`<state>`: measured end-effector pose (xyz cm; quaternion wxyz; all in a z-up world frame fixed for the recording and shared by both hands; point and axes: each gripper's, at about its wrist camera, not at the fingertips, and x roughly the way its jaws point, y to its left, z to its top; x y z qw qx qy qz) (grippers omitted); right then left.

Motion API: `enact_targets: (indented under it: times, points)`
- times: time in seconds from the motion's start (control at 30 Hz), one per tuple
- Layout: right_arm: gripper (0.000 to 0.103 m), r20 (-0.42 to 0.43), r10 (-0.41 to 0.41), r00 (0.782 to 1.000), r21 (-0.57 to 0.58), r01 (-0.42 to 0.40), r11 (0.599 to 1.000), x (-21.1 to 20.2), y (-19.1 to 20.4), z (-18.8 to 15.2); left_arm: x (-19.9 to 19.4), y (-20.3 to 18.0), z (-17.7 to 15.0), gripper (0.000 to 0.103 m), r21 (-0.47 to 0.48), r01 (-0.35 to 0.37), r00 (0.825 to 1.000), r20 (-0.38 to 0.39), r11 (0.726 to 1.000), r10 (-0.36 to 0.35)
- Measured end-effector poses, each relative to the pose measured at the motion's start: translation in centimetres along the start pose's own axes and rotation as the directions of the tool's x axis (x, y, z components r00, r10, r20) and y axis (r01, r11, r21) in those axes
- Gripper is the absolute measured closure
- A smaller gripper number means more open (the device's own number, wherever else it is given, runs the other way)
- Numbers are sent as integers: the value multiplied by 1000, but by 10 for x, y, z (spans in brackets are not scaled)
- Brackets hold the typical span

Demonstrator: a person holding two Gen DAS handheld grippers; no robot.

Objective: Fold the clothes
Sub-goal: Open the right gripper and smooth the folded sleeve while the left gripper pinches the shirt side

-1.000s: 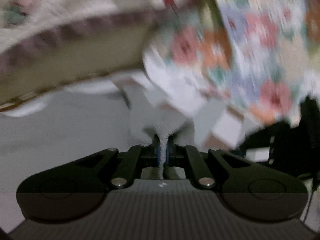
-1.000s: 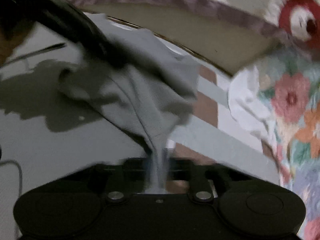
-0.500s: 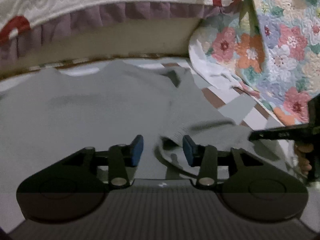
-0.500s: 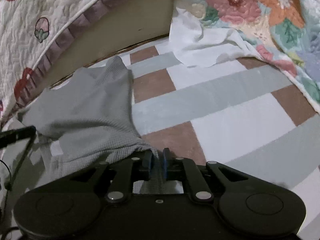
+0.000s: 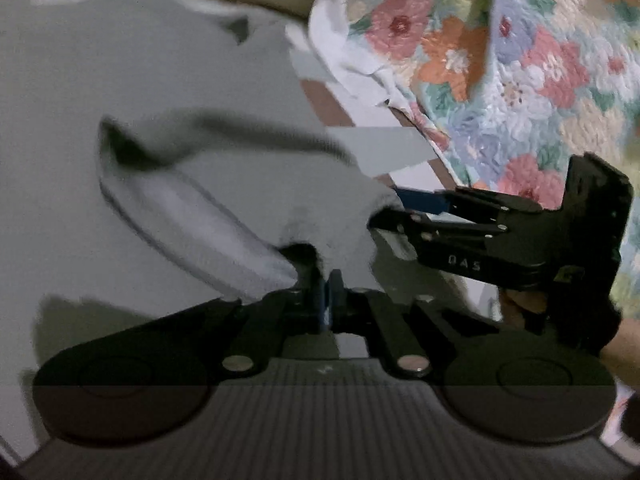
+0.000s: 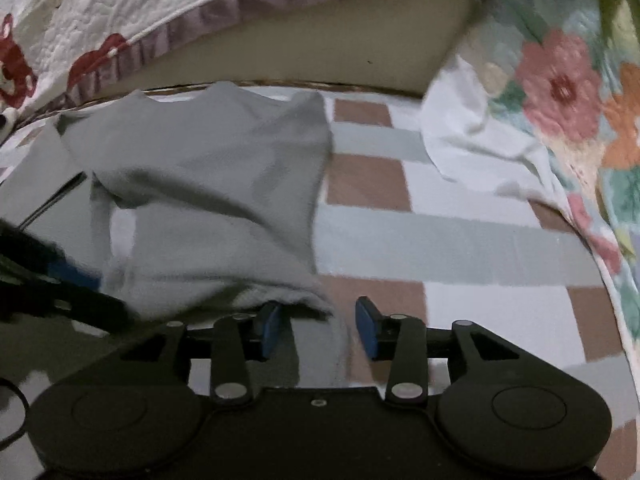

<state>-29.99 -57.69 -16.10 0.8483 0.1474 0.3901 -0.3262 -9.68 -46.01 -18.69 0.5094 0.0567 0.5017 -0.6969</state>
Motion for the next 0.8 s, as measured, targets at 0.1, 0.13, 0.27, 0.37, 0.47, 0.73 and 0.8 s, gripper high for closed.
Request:
enact_targets:
  times: [0.1,0.13,0.27,0.37,0.47,0.73,0.8]
  points:
    - [60,30,-7,1000,13,7,1000,-1,5,2,-1,0,-7,102,-28,15,1000,3,999,-15]
    - [64,32,-11,999,21,10,1000,-1,5,2,-7,0,-8,102,-23,24,1000,16,999,-23]
    - [67,13,-67,998,16,67,998,3,4,-4,-20,-1,-12,102,-18,32,999,28,999,-31]
    - [66,23,-69,997,46,68,997,1,-2,-10,-14,-2,-16,102,-15,-33,999,-38,999,33]
    - [67,22,-94,995,78,92,993,-2,-2,-13,-14,-4,-18,100,-40,-92,992,-92,995,88]
    - [50,-47,-5,999,129,11,992,-4,-25,-6,-49,-1,-2,69,-47,-177,984,4,983,177]
    - [50,-28,41,999,166,-36,985,-11,-31,-7,-57,9,7,59,-55,-201,975,85,978,205]
